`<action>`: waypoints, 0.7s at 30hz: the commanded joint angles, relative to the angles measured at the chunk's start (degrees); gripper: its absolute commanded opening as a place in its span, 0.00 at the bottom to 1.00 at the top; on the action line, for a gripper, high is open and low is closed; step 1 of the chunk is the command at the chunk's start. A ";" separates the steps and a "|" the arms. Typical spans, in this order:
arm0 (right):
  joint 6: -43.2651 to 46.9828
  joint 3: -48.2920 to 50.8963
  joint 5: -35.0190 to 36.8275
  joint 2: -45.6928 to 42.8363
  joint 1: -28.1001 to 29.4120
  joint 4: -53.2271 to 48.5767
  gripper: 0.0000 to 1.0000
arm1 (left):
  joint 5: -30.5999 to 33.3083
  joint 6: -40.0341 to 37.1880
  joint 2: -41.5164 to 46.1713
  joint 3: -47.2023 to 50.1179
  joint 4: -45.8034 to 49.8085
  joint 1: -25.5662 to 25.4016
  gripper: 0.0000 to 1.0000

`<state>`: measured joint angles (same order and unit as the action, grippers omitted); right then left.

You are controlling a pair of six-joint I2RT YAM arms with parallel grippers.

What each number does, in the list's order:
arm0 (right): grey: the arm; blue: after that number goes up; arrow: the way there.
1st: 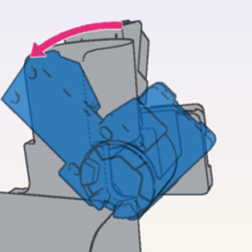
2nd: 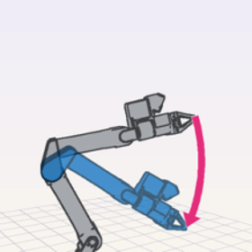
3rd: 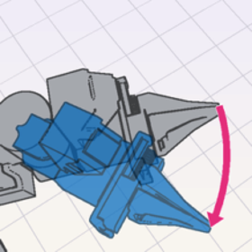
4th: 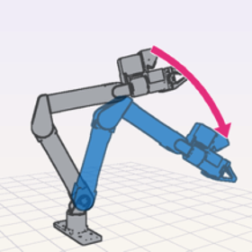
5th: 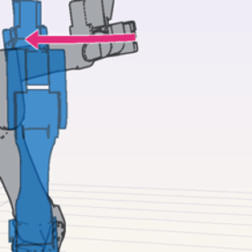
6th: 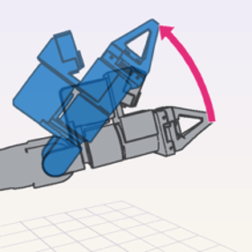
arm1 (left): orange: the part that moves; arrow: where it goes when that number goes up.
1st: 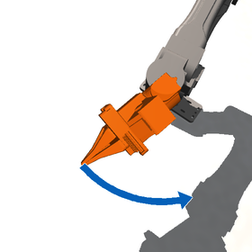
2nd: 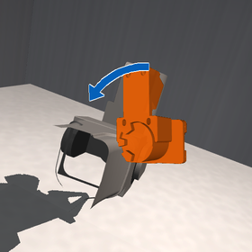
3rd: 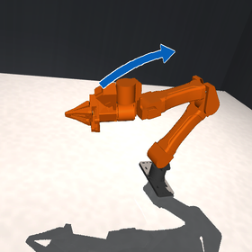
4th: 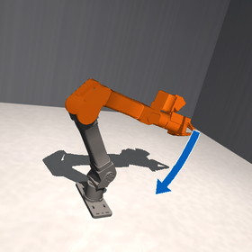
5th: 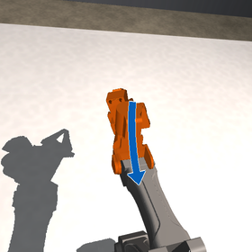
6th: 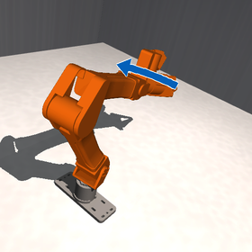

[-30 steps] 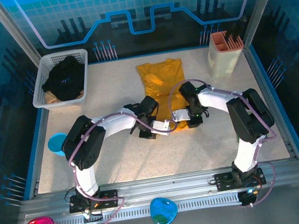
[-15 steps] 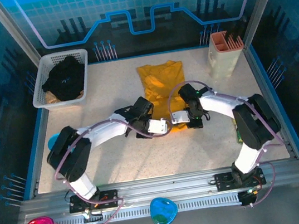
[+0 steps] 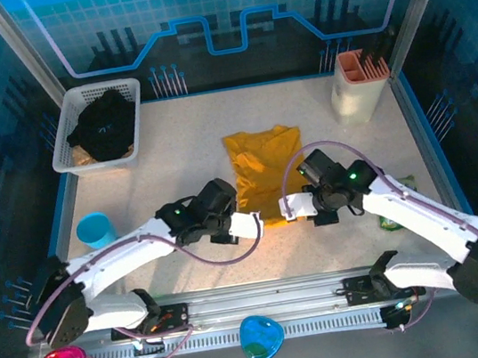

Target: Fold and stack the t-shirts

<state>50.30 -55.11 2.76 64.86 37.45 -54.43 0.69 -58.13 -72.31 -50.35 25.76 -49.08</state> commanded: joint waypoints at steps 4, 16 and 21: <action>-2.68 -6.13 5.62 0.92 -1.76 -1.28 0.00 | 4.17 0.58 2.67 -3.22 -0.90 1.56 0.00; -1.18 -13.49 6.64 14.48 -12.96 14.44 0.00 | 4.79 -0.75 -15.18 -17.50 -7.42 12.63 0.00; 0.95 -16.80 7.01 22.45 -15.23 21.21 0.00 | 5.77 -0.54 -22.84 -22.07 -9.77 15.57 0.00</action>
<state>49.67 -69.21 8.84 83.88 23.57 -39.20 5.19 -58.57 -92.40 -69.76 18.02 -34.92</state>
